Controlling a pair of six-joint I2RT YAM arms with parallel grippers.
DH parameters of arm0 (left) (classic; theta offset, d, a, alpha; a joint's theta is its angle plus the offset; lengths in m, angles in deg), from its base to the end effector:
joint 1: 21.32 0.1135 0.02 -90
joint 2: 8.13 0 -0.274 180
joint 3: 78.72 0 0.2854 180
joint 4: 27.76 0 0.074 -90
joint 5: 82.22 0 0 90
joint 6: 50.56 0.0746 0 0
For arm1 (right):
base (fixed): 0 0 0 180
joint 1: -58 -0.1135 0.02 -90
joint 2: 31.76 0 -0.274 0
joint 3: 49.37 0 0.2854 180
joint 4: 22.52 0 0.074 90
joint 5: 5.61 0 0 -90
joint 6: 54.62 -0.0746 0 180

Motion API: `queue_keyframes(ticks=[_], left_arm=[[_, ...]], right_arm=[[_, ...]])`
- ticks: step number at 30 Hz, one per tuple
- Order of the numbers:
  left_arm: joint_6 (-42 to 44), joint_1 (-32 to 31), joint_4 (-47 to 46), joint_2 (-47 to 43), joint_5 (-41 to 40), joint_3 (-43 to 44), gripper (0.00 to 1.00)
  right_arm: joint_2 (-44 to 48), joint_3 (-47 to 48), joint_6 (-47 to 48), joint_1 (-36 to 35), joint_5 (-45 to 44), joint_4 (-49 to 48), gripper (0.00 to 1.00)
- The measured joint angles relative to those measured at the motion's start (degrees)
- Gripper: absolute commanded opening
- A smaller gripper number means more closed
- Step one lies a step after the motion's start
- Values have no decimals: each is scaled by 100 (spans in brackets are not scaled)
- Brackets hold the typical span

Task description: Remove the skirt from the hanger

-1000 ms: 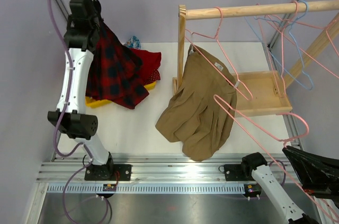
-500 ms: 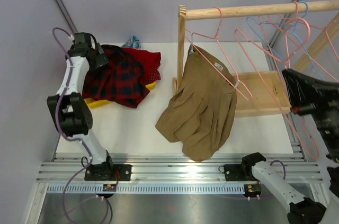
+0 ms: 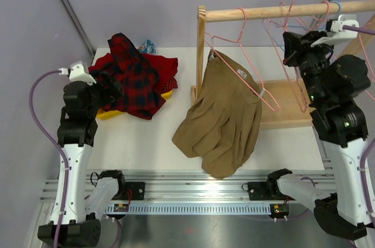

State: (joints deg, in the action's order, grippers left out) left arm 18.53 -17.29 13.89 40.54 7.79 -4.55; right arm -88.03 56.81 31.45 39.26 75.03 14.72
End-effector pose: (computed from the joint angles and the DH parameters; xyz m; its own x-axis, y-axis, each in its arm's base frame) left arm 0.2388 0.0168 0.4008 -0.2342 -0.3743 -0.8973 -0.1645 0.9249 -0.3429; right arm 0.1892 0.0514 0.5921 0.1958 0.1378 -0.9709 -0.1806 0.9782 0.1025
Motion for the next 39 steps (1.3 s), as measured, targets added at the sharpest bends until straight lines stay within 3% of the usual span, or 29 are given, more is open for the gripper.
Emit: queue_keyframes(ticks=[6, 14, 16, 17, 20, 27, 34, 39], left_arm=[[83, -354, 63, -352, 114, -1108, 99], [146, -358, 105, -304, 85, -1200, 99], [144, -358, 76, -291, 87, -1200, 99], [142, -358, 66, -291, 87, -1200, 99], [142, -358, 57, -293, 87, -1200, 99], [142, -358, 39, -334, 90, -1200, 99], [142, -358, 37, -387, 90, -1200, 99], [140, -358, 37, -433, 90, -1202, 99]], right_arm=[[-686, -22, 315, 0, -527, -407, 0], [-199, -1016, 258, 59, -933, -457, 2], [59, -1241, 232, 92, -1001, -555, 31], [153, -1307, 210, 101, -1021, -560, 67], [382, -1462, 219, 188, -1161, -404, 97], [271, -968, 197, 243, -850, 22, 98], [-229, 177, -116, 262, 1961, 173, 95], [-474, 162, -509, 262, 3550, -17, 93]])
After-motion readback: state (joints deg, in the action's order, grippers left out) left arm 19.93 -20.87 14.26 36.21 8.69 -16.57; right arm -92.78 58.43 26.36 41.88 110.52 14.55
